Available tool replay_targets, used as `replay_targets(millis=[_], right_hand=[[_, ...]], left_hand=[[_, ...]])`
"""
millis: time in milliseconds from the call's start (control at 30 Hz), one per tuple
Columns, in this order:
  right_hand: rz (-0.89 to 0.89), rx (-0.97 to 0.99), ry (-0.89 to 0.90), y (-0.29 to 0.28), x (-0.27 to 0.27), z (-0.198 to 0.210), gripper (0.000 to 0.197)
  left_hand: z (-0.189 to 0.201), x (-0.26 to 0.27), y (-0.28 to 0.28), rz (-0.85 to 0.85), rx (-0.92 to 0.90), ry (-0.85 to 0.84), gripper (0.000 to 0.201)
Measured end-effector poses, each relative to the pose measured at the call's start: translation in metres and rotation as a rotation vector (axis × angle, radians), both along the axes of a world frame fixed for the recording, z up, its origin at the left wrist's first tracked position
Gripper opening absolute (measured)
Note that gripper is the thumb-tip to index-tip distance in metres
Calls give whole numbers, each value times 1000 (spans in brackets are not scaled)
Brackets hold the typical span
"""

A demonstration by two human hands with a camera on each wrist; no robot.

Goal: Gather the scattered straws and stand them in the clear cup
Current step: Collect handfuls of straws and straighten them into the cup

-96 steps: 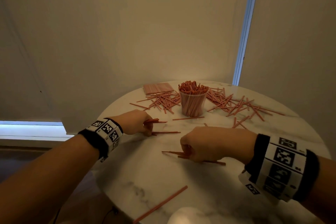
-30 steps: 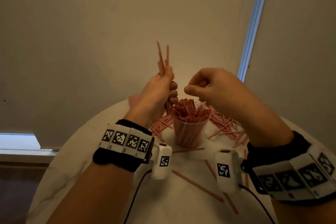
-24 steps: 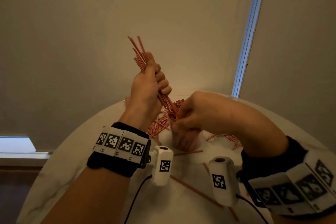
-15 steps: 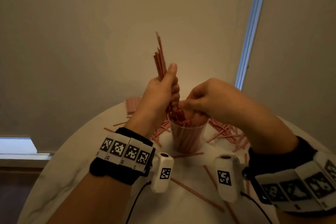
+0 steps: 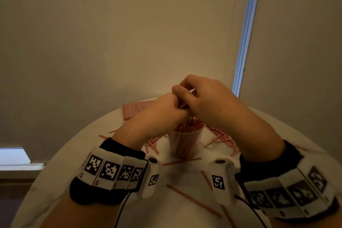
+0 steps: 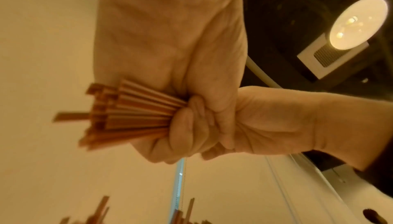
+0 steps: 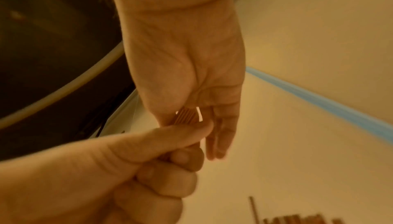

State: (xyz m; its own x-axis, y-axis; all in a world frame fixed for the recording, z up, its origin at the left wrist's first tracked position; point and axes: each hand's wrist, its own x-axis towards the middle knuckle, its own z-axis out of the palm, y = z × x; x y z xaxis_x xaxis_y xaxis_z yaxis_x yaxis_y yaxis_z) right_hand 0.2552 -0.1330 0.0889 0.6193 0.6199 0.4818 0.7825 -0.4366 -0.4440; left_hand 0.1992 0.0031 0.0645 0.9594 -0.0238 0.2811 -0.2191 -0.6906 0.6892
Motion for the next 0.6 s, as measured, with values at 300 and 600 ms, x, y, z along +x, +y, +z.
replay_targets(millis=[300, 600], right_hand=[[-43, -207, -190, 0, 9, -6, 44], [-186, 115, -144, -37, 36, 6, 47]], left_hand=[[-4, 3, 9, -1, -77, 33, 92], [2, 1, 14, 179, -232, -134, 73]])
